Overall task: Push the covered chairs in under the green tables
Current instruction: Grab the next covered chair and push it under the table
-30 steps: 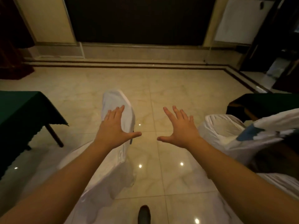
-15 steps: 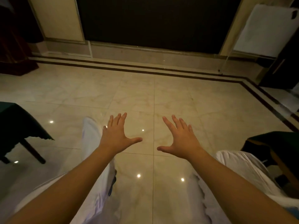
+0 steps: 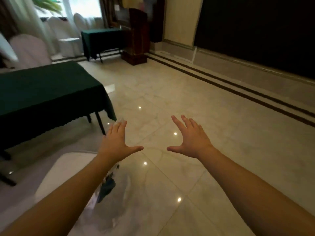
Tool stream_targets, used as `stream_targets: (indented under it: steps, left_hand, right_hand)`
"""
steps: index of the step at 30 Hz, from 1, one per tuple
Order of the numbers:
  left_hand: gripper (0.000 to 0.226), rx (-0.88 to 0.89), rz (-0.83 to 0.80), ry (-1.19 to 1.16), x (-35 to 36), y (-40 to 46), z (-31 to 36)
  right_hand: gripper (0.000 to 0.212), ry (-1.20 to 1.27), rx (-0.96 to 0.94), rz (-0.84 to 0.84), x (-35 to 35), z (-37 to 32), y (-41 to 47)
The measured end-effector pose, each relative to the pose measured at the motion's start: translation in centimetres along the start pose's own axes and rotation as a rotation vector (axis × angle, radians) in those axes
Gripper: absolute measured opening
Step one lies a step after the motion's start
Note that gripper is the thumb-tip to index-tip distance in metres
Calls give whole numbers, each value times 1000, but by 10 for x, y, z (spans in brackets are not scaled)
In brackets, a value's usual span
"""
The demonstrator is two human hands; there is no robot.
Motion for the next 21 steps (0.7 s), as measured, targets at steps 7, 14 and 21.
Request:
stream_targets:
  steps: [7,14,21]
  left_hand:
    - [121,-376,185,17,7,-21,-38]
    - [128,-754,279,73,27,-19,-89]
    - [134,-938,244,8,44,-26,-83]
  right_hand:
    - [124,54,-362,-46,16,-30,104]
    - [120,55,-712,-87,62,-102,204]
    - [125,83,-966,-172,111,-148,256]
Point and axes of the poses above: each hand's wrist, its own y-axis towards the middle knuckle, its own x-axis out of the palm, z = x × y, the point moved 4 cm from there along y, towards the middle knuckle, and after that the axes turned 6 degrees about z, right-handed, at the moved point
